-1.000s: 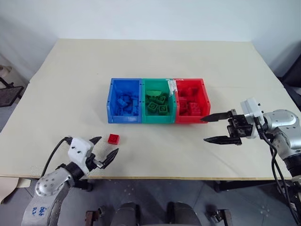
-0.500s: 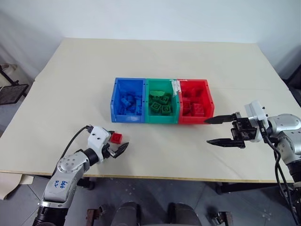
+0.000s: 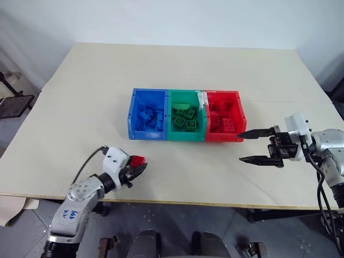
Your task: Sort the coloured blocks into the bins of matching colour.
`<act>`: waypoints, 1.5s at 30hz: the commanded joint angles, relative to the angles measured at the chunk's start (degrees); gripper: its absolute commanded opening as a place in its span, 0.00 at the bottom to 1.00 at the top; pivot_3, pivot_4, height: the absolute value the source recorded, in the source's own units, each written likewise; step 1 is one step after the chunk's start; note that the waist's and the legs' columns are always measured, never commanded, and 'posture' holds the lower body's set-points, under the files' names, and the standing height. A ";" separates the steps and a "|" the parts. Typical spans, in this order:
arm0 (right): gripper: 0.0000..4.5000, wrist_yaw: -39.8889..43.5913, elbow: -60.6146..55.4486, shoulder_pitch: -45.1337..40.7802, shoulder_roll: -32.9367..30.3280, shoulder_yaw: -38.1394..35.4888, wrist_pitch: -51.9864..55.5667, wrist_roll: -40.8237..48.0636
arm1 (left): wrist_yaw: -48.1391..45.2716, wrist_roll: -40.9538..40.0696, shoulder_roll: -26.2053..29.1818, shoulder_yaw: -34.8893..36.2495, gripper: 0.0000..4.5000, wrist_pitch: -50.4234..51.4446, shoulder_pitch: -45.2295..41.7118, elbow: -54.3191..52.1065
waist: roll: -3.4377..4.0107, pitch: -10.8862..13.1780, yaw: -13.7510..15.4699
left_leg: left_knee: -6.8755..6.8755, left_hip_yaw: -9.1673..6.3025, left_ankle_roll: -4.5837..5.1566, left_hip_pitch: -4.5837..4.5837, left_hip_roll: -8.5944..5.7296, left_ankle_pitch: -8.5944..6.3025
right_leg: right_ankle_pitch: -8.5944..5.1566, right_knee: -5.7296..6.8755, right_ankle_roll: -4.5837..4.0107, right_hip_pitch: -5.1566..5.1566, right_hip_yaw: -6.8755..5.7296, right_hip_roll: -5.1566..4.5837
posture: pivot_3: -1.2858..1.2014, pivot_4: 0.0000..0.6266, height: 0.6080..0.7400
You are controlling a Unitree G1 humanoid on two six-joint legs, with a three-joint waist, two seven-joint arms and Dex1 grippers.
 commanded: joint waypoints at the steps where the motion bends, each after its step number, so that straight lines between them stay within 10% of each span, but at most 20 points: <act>1: 0.82 4.52 -0.33 0.43 0.33 -4.39 1.33 2.14 | -1.90 -1.33 -3.19 -3.82 0.43 -4.69 -2.31 -2.68 | -0.04 0.02 0.02 | 0.00 -0.02 0.00 -0.01 0.00 0.00 | 0.00 -0.01 0.01 0.00 0.00 0.00 | 0.52 0.24 1.00; 14: 0.82 -2.98 -5.07 12.11 3.99 -16.74 4.55 2.71 | 1.37 7.81 -21.18 -16.14 0.43 -17.24 -30.44 21.57 | -0.07 0.00 1.21 | -0.02 0.25 0.19 0.01 -0.21 0.16 | 0.12 -0.03 0.23 0.04 -0.37 0.31 | 0.52 0.24 1.00; 28: 0.82 -9.10 -15.38 19.83 7.29 -21.60 6.42 2.13 | -1.06 9.61 -32.51 -9.09 0.43 -39.29 -64.01 73.88 | -0.26 0.12 1.48 | -0.03 0.27 0.25 -0.06 -0.30 0.20 | 0.18 -0.02 0.34 -0.08 -0.46 0.34 | 0.52 0.24 1.00; 30: 0.82 -9.61 -16.25 20.58 7.37 -21.95 6.76 2.18 | -0.96 9.87 -32.95 -8.09 0.59 -40.52 -67.07 78.22 | -0.31 0.15 1.47 | -0.03 0.28 0.26 -0.10 -0.30 0.23 | 0.18 -0.03 0.34 -0.12 -0.47 0.35 | 0.52 0.24 1.00; 36: 0.82 -9.59 -15.86 20.14 6.73 -22.48 7.43 1.86 | -1.71 10.52 -30.65 -6.91 0.99 -44.09 -64.92 75.63 | -0.31 0.15 1.37 | -0.06 0.27 0.26 -0.08 -0.34 0.23 | 0.19 0.03 0.36 -0.14 -0.46 0.32 | 0.52 0.24 1.00; 45: 0.82 -6.92 -10.90 13.19 6.86 -19.43 7.97 -0.70 | -5.25 11.15 -26.42 -9.18 0.99 -37.01 -52.23 55.62 | -0.30 0.14 1.12 | -0.03 0.26 0.25 -0.08 -0.32 0.25 | 0.19 0.11 0.36 -0.18 -0.45 0.33 | 0.52 0.24 1.00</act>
